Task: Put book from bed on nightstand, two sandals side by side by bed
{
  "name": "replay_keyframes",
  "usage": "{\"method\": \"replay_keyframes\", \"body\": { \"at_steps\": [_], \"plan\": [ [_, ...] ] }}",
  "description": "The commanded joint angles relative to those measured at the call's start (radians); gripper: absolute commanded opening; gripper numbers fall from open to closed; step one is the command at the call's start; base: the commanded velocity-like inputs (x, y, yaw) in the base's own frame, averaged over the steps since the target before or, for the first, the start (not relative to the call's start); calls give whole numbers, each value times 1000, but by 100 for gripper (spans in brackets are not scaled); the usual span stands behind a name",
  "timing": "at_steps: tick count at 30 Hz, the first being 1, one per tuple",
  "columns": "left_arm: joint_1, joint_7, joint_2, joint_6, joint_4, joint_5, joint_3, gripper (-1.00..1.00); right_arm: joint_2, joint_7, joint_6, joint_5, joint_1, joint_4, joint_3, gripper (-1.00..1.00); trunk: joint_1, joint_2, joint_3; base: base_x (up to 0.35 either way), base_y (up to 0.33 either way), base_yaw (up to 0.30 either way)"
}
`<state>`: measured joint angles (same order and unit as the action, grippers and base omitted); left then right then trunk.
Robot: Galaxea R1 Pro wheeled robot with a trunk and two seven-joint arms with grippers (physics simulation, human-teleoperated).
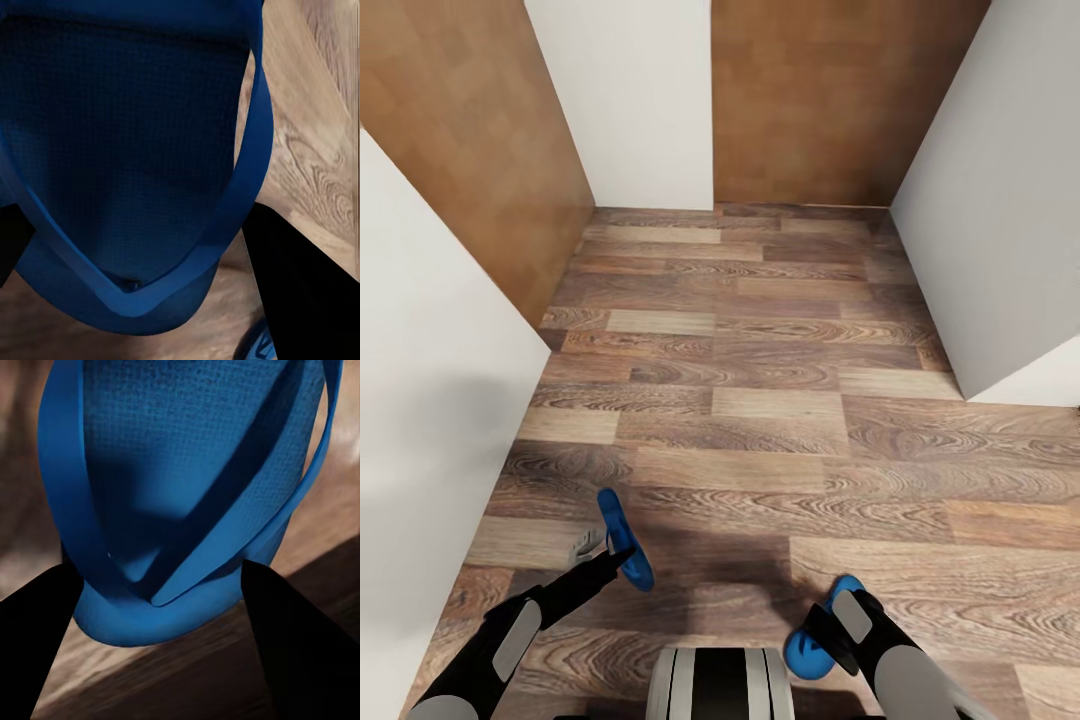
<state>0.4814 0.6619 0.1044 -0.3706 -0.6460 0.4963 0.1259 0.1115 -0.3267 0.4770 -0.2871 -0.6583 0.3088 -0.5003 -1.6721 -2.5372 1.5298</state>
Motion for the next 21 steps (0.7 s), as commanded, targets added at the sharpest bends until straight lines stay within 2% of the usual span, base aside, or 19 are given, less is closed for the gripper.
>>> {"method": "replay_keyframes", "body": {
  "at_steps": [1,17,21],
  "plan": [
    [0,4,0,-8,0,5,2,-100,1,-8,3,-10,0,3,0,-100,1,0,-3,0,0,0],
    [0,1,0,-8,0,4,0,-100,0,-7,3,-7,0,5,0,-100,8,4,-65,0,0,0],
    [0,5,0,-8,0,4,1,-100,-1,-1,5,-7,0,31,0,-100,10,5,-81,0,0,0]
  ]
}}
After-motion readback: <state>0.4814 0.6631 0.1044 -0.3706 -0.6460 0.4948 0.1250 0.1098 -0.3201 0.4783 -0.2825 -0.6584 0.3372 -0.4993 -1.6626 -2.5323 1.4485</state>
